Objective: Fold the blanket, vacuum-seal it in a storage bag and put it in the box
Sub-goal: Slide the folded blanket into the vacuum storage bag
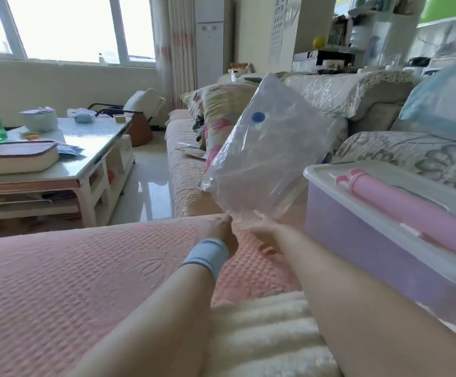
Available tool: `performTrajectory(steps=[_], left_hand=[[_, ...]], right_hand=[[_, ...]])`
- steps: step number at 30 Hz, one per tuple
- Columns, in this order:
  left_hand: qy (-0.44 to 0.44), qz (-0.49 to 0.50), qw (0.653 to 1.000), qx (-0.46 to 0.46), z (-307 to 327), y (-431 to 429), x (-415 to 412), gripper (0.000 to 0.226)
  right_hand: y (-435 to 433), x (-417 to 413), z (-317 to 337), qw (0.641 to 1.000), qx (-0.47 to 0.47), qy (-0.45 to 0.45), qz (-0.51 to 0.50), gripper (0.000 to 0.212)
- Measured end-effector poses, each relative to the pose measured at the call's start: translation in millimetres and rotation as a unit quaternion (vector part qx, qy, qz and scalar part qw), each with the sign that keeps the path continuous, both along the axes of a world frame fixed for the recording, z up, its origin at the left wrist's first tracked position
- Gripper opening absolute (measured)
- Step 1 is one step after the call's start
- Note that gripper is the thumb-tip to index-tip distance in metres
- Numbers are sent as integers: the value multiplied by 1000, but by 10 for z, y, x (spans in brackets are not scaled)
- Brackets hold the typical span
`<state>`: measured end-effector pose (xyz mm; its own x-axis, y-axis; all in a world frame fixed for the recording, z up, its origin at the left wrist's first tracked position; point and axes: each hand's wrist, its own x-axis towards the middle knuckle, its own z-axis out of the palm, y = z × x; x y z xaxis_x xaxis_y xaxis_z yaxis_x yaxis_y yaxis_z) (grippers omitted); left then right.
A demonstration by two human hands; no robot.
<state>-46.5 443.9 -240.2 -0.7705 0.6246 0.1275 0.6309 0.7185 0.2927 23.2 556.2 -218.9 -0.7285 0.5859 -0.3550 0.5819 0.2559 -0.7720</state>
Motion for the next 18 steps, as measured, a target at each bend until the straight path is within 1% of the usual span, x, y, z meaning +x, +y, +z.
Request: performTrajectory(steps=[1, 2, 3, 4, 6, 7, 9, 12, 15, 17, 18], left_hand=[[-9, -1, 1000, 1, -125, 0, -68, 42], [-21, -1, 1000, 1, -251, -6, -137, 43], [-35, 2, 999, 1, -337, -19, -194, 44], [-50, 8, 999, 3, -407, -33, -247, 45], [-67, 18, 998, 10, -481, -45, -310, 48], [-69, 17, 997, 12, -497, -44, -314, 51], [-61, 9, 998, 23, -509, -51, -288, 59], [-36, -6, 997, 72, -471, -78, -212, 71], [-6, -11, 995, 102, -359, -165, -134, 86], [31, 7, 994, 105, -210, -276, -88, 93], [49, 17, 992, 111, -113, -346, -72, 92]], right_hand=[[42, -81, -117, 997, -58, 24, -40, 56], [85, -156, -241, 992, -87, 48, -77, 55], [131, -217, -337, 987, -94, 73, -107, 52], [164, -275, -428, 981, -105, 95, -131, 44], [199, -354, -510, 967, -135, 141, -164, 15], [197, -377, -512, 958, -155, 163, -180, 9], [173, -418, -509, 938, -180, 214, -206, 13], [45, -398, -452, 913, -203, 280, -216, 12], [-185, -287, -297, 885, -235, 329, -230, 6], [-348, -183, -136, 867, -251, 351, -248, 11], [-432, -128, -57, 860, -268, 357, -246, 12]])
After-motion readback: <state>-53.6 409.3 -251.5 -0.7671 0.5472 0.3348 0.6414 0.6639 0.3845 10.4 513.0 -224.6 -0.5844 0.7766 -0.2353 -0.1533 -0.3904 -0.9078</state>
